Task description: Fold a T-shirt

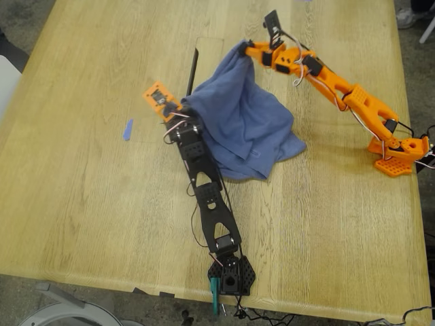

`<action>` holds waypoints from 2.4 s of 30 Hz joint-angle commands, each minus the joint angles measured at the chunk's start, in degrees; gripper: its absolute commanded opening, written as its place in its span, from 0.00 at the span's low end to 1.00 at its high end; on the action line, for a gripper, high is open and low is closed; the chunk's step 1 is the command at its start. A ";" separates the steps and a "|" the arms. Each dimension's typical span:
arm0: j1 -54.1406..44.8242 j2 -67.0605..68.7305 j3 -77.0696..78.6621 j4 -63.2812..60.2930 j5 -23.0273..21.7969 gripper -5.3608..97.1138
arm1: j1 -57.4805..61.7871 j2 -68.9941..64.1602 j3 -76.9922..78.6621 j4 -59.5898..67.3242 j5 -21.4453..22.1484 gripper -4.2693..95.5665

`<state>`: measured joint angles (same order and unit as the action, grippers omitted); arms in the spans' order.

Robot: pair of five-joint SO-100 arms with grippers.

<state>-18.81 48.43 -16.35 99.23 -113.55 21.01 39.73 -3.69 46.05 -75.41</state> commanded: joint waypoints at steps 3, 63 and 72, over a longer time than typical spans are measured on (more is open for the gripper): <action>5.80 13.62 -2.90 8.79 -1.49 0.05 | -2.11 8.09 -3.69 12.66 0.70 0.07; 40.87 61.88 73.39 8.44 2.02 0.59 | -9.84 49.13 40.52 50.10 3.08 0.31; 37.44 61.52 83.58 -12.39 5.36 0.48 | -10.46 47.55 45.09 39.11 2.81 0.22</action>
<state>20.65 105.91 63.46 96.86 -108.98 11.34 85.96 40.25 88.86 -72.33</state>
